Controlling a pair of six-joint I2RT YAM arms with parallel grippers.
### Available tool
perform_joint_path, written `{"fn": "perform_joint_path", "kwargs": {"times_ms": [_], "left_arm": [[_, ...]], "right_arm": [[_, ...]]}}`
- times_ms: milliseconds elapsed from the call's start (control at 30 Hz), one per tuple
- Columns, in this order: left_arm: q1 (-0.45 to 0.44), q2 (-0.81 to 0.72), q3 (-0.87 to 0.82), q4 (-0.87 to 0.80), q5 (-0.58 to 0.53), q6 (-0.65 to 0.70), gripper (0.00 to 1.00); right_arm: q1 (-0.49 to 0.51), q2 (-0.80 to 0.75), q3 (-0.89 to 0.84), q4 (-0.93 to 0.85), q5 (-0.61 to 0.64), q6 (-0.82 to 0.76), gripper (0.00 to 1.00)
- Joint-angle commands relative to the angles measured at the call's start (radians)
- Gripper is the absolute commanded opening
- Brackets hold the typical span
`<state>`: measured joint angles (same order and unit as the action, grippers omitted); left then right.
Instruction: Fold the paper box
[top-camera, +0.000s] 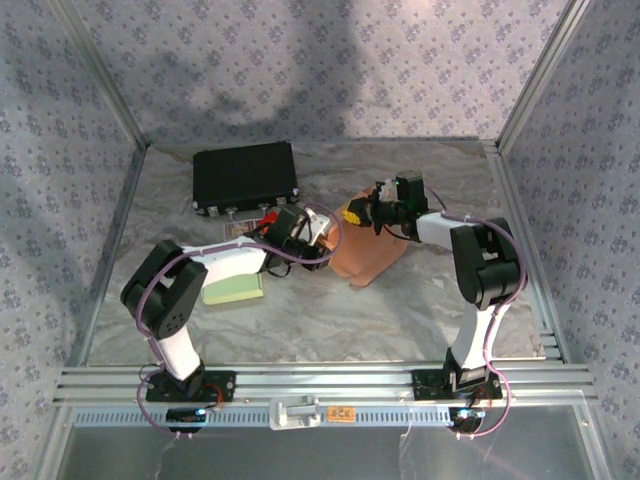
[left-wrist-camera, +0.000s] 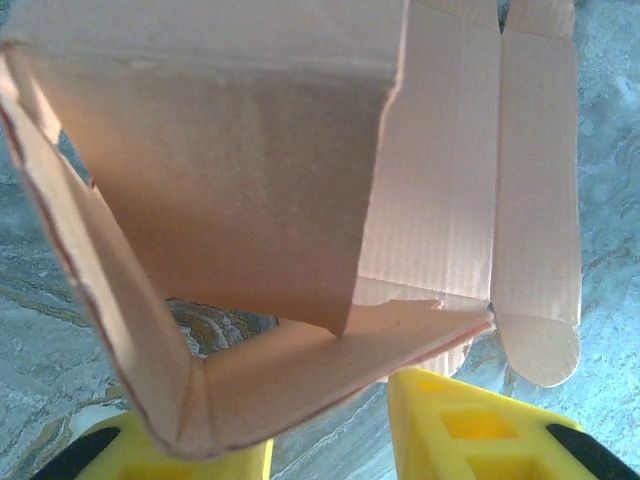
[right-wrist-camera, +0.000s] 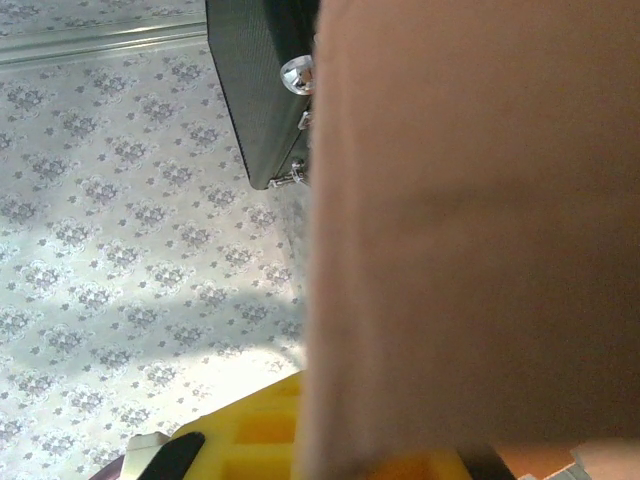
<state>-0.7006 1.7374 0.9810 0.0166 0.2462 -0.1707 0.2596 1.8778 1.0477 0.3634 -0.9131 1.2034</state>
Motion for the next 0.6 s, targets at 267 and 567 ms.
{"fn": "perform_joint_path", "kwargs": {"times_ms": [267, 567], "left_arm": [[0.002, 0.039, 0.061, 0.001, -0.003, 0.015, 0.30], [0.001, 0.057, 0.068, 0.024, -0.051, -0.032, 0.26]], "right_arm": [[0.015, 0.034, -0.040, 0.088, 0.014, -0.004, 0.00], [0.040, 0.021, -0.103, 0.178, 0.055, 0.016, 0.00]]}}
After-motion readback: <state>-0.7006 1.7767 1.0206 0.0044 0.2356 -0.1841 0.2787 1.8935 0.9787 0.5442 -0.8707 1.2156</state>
